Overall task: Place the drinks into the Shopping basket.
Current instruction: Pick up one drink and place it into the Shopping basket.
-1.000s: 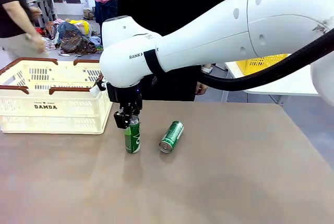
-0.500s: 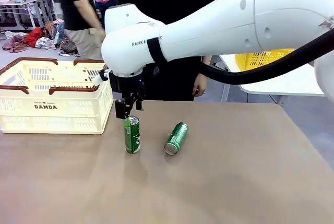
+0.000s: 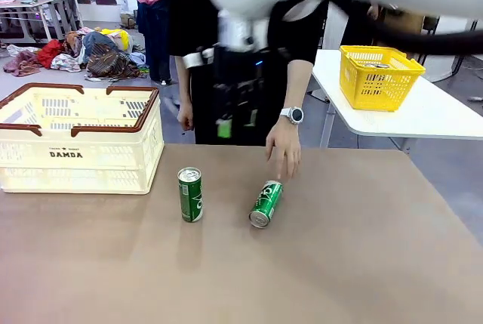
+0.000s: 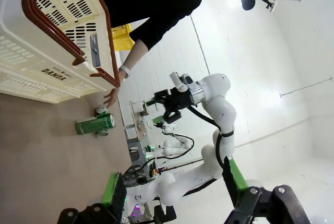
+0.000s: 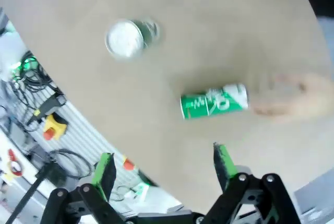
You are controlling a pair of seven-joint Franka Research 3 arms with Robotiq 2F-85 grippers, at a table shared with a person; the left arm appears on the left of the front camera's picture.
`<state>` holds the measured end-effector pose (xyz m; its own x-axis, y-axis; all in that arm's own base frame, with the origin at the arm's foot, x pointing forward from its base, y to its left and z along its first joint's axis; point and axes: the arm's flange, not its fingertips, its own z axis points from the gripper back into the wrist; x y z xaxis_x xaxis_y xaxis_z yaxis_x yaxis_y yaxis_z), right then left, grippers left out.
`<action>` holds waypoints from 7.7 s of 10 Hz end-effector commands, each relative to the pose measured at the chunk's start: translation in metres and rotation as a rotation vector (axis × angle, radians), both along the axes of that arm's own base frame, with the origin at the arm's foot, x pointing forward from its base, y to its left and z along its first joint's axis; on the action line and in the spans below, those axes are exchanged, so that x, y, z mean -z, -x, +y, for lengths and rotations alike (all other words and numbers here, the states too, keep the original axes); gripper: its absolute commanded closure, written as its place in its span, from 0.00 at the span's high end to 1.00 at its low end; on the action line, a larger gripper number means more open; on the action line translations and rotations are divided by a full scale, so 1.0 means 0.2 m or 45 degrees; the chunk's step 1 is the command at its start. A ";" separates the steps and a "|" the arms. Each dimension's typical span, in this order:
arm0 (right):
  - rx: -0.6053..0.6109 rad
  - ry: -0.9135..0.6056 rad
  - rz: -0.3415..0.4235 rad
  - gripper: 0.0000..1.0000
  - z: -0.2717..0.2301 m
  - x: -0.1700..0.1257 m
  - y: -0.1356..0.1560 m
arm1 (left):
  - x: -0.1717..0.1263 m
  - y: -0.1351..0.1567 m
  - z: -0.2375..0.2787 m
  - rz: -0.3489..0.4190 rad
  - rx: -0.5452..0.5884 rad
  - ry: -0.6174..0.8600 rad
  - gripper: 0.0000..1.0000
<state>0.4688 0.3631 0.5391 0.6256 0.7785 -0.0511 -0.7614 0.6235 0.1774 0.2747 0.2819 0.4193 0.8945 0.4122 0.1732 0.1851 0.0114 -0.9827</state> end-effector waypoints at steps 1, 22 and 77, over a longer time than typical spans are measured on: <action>0.252 -0.111 0.117 1.00 -0.43 -0.02 0.12 | -0.01 0.01 -0.01 -0.019 0.004 0.011 1.00; 1.021 -0.794 0.447 1.00 -2.30 0.18 1.32 | -0.01 0.01 -0.01 -0.019 0.004 0.011 1.00; 1.021 -0.794 0.447 1.00 -2.30 0.18 1.32 | -0.03 -0.67 -2.96 0.264 0.190 -1.942 0.00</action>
<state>0.2056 -0.0964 0.5011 0.9933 0.0891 -0.0742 -0.0016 0.6503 0.7597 0.4165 -0.3125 0.3924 0.9717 -0.1559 0.1775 0.1717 0.9821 -0.0774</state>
